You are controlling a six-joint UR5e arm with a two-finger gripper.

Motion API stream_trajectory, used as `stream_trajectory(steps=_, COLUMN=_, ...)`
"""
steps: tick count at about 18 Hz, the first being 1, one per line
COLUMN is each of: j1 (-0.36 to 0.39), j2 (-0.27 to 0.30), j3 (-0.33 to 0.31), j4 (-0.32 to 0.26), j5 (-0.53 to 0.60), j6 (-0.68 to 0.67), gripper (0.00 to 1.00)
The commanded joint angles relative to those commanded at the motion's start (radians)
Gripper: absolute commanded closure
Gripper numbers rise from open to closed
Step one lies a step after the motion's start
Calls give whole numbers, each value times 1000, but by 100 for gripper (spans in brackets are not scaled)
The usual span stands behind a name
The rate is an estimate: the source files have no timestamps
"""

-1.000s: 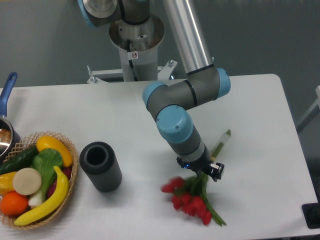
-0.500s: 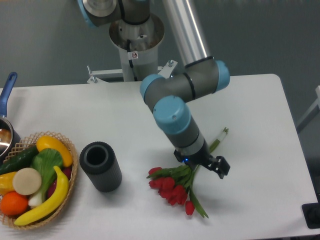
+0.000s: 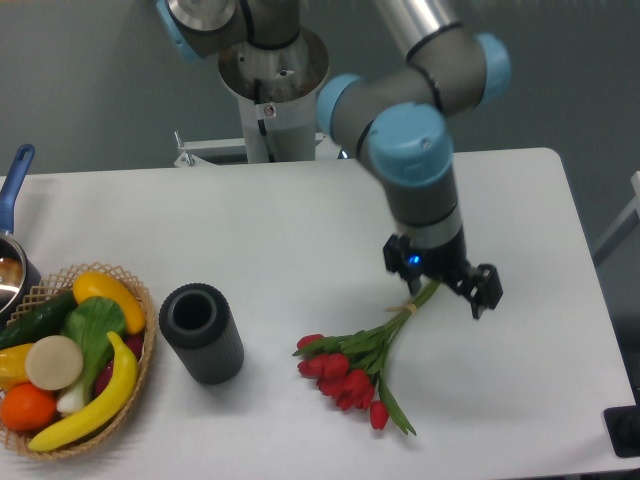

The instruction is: Place the flowers on the table

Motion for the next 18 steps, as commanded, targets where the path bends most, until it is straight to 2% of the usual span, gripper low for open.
stream_trajectory(steps=2, j1=40, j2=41, j3=-5, j4=-55, j5=-34, j6=77, gripper=0)
stream_trajectory(steps=4, j1=83, j2=63, j3=-12, j4=-85, j5=-77, j6=138, gripper=0)
stream_trajectory(steps=11, j1=174, j2=112, j3=-34, j4=-111, j5=-151, j6=305, gripper=0)
stream_trajectory(steps=18, j1=181, j2=117, j3=-38, j4=-109, j5=-163, j6=310, gripper=0)
